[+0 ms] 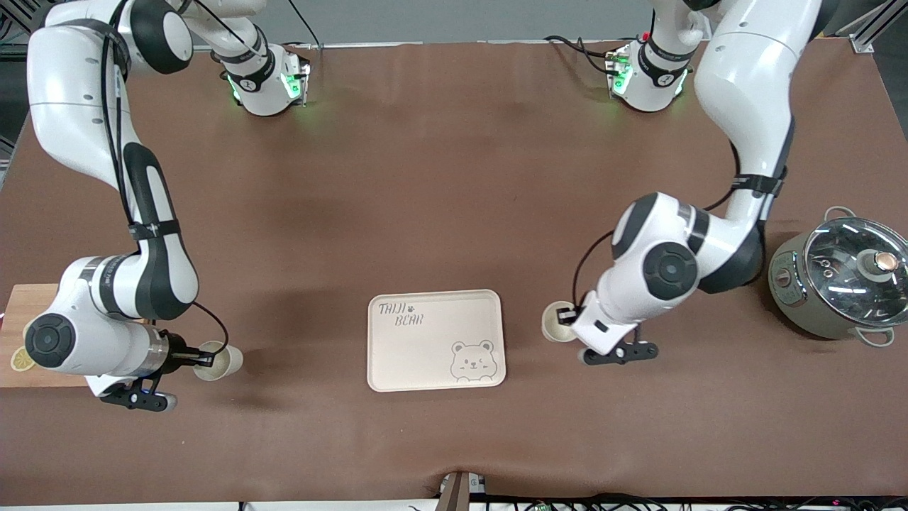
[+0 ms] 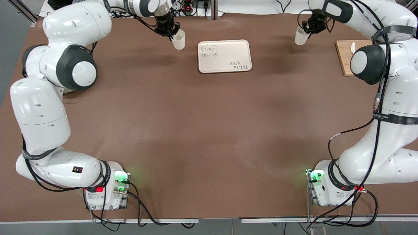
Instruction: Place white IKEA cup upright on tray with both arms
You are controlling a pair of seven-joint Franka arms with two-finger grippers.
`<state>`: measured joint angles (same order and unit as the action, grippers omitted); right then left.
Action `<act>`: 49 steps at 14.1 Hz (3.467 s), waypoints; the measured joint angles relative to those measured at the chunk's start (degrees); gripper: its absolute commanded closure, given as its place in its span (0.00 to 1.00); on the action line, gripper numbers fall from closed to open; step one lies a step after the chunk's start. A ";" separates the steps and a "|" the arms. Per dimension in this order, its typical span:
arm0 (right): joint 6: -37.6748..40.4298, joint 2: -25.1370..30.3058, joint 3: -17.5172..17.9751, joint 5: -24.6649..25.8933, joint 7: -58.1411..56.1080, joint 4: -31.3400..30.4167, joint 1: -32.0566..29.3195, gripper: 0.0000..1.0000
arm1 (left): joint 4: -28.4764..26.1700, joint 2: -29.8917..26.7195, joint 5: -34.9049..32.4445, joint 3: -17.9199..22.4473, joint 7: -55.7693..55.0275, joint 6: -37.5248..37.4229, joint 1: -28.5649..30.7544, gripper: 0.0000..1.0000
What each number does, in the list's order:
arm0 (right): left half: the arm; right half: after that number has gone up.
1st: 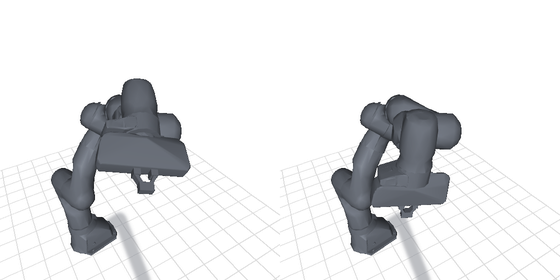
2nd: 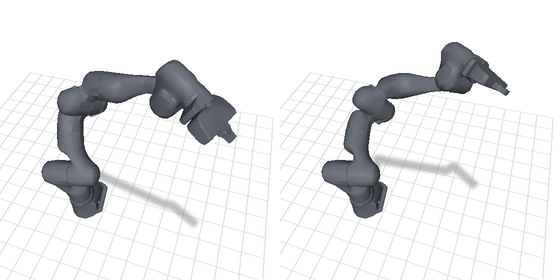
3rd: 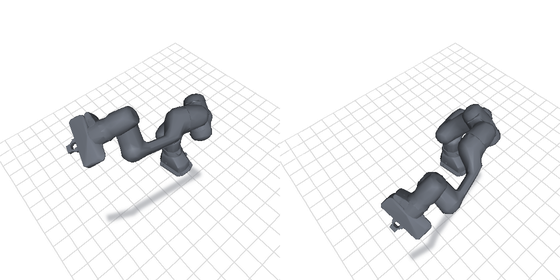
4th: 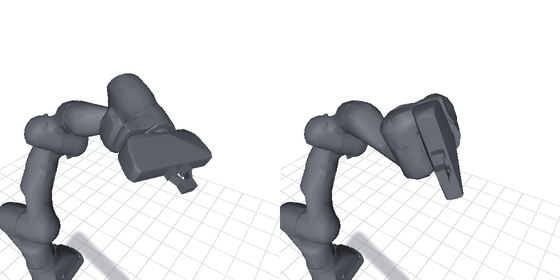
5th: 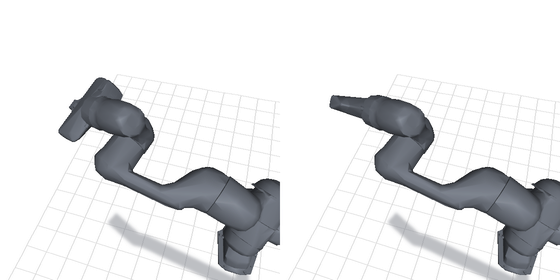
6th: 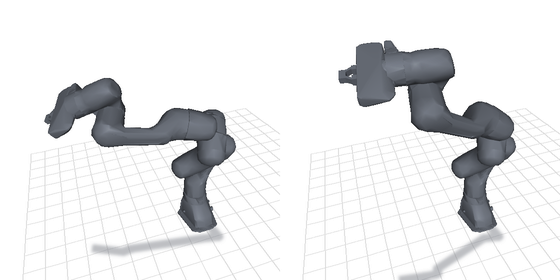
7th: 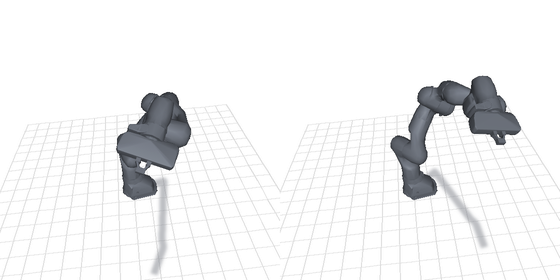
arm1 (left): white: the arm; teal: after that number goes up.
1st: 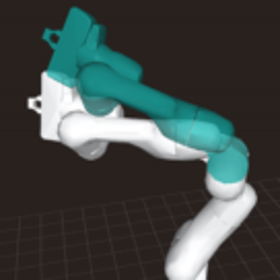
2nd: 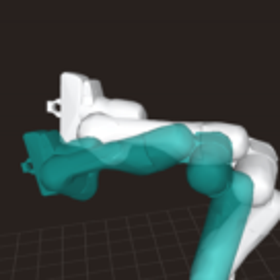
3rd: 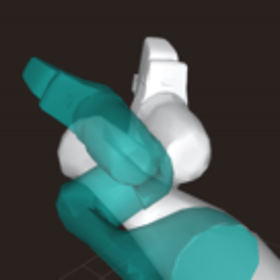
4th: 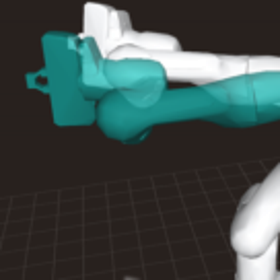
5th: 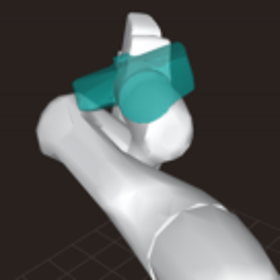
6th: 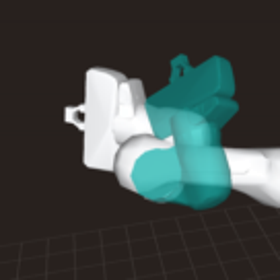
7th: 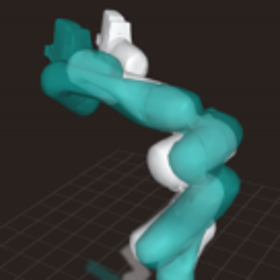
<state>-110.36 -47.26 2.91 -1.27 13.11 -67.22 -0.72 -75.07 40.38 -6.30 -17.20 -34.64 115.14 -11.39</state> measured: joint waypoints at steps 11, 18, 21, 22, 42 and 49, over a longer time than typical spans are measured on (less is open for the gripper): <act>-1.31 -0.29 3.88 -0.84 34.74 1.52 12.87 1.00 | 0.12 7.00 0.00 0.73 -20.77 8.59 -10.22 1.00; -6.58 -3.14 3.81 -0.84 40.88 1.42 16.58 1.00 | 0.17 9.06 0.00 1.93 -21.79 11.16 -11.20 1.00; -7.56 -4.08 3.81 -0.84 41.64 1.41 17.26 1.00 | 0.17 9.51 0.00 1.93 -22.95 11.42 -11.21 0.81; -7.96 -4.41 3.81 -0.84 41.89 1.40 17.62 1.00 | 0.17 9.54 0.00 1.93 -23.53 11.42 -11.22 0.65; -13.50 -7.52 3.36 -0.76 45.39 1.44 21.19 0.00 | 2.50 2.58 -0.25 3.47 -21.28 0.17 -10.84 0.00; -3.10 -3.66 2.64 -0.73 41.99 2.99 20.11 0.00 | 2.89 -7.52 -0.40 5.37 -2.88 -11.19 -4.67 0.00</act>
<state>-113.45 -50.92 5.55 -2.00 55.09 -64.23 19.39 -72.18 32.86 -6.70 -11.84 -37.52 103.95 -16.06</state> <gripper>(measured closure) 0.000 0.000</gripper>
